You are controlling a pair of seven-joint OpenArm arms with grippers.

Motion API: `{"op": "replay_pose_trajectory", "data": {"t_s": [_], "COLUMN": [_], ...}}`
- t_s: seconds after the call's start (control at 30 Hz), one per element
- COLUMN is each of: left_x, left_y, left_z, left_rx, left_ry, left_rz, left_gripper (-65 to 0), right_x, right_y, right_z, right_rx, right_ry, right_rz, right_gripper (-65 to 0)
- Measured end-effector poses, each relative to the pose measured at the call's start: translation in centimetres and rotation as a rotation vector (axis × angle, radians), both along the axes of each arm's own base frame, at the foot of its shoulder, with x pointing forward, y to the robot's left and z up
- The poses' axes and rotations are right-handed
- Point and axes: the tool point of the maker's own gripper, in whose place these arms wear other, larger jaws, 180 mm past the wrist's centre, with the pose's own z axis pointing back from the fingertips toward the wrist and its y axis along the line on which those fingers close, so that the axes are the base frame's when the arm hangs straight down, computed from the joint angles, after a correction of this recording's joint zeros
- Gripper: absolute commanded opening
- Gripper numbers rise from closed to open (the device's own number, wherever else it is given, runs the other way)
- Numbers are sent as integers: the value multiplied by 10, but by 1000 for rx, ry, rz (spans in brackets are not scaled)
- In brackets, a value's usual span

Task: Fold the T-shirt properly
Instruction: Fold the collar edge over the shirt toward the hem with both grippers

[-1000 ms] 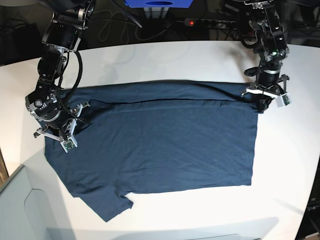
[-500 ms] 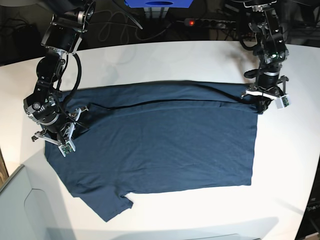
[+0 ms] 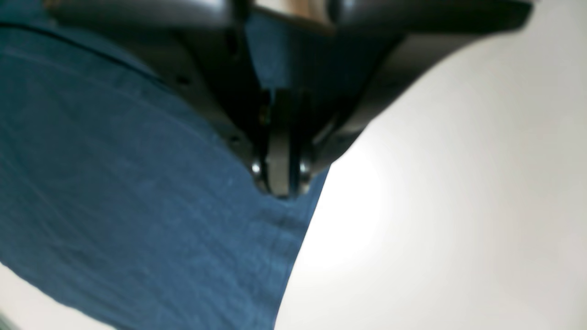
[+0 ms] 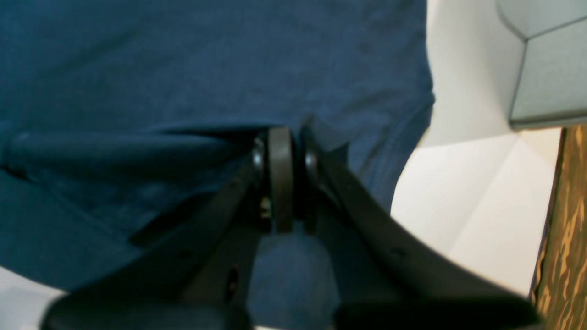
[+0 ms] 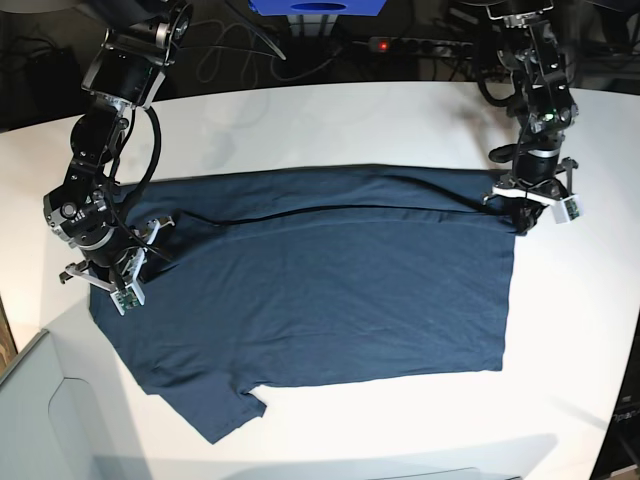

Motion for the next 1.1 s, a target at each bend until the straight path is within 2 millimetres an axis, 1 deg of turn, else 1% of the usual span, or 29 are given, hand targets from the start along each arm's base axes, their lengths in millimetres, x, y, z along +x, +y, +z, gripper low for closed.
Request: {"op": "replay_pose_trajectory", "data": {"t_s": [0.1, 0.2, 0.3, 0.4, 0.53, 0.6, 0.73, 0.87, 1.0, 1.07, 1.1], "left_x": [-1, -1, -1, -1, -3, 2, 8, 7, 10, 11, 11], "left_y": [2, 3, 4, 6, 16, 16, 16, 16, 16, 15, 15], "left_z": [-9, -12, -15, -15, -12, -8, -3, -4, -2, -1, -1], "left_rx": [-10, -14, -17, -16, -9, -9, -9, -10, -10, -10, -10], "left_ry": [21, 27, 34, 32, 26, 13, -5, -1, -9, -12, -12], "left_rz": [9, 14, 18, 22, 47, 48, 48, 47, 47, 46, 46], "left_gripper": [-650, -650, -650, -650, -650, -650, -650, -650, -650, -650, -650], "right_x": [0, 0, -2, -4, -5, -5, -5, -5, -5, -5, -5], "right_y": [0, 0, -9, -18, -20, -22, -20, -20, -20, -20, -19], "right_z": [-1, 0, 1, 0, 1, 0, 0, 0, 0, 0, 0], "right_rx": [0, 0, 13, 6, 17, 14, 15, 15, 15, 14, 13], "right_ry": [2, 0, -6, -2, -7, -3, -4, -5, -4, -4, -3], "right_rz": [-1, 0, -35, -59, -70, -73, -68, -69, -68, -68, -67], "right_gripper": [-646, -647, -647, -646, -646, -646, -646, -645, -642, -599, -556]}}
